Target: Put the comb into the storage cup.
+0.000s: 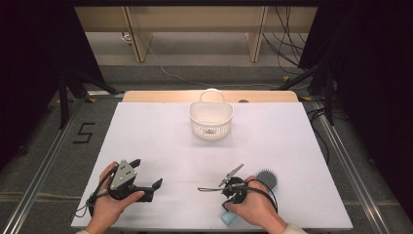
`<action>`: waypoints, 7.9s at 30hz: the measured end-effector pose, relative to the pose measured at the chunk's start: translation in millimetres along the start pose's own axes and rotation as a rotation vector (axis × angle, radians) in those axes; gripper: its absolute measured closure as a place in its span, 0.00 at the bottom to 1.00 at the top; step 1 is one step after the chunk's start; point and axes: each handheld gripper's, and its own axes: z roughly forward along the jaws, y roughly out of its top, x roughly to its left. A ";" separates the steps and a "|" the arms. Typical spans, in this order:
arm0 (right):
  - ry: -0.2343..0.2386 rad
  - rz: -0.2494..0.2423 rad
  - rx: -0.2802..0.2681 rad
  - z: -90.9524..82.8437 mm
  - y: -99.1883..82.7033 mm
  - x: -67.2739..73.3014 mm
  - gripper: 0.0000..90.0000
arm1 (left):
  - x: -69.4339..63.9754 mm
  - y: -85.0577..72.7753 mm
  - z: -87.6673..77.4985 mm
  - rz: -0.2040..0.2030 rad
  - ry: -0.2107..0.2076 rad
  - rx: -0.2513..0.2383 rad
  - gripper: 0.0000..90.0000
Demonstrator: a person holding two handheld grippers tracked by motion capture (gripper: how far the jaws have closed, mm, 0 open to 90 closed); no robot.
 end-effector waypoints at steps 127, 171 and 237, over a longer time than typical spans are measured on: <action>-0.300 0.154 -0.314 -97.9 -86.3 -66.2 0.06 | -2.4 1.1 3.1 0.010 -0.011 0.005 0.01; -0.256 0.275 0.213 -45.2 -72.4 -51.2 0.41 | -3.1 2.0 3.4 0.014 -0.017 0.002 0.01; -0.253 0.364 0.201 -45.6 -70.9 -50.0 0.78 | -2.8 1.5 4.1 0.016 -0.018 0.007 0.01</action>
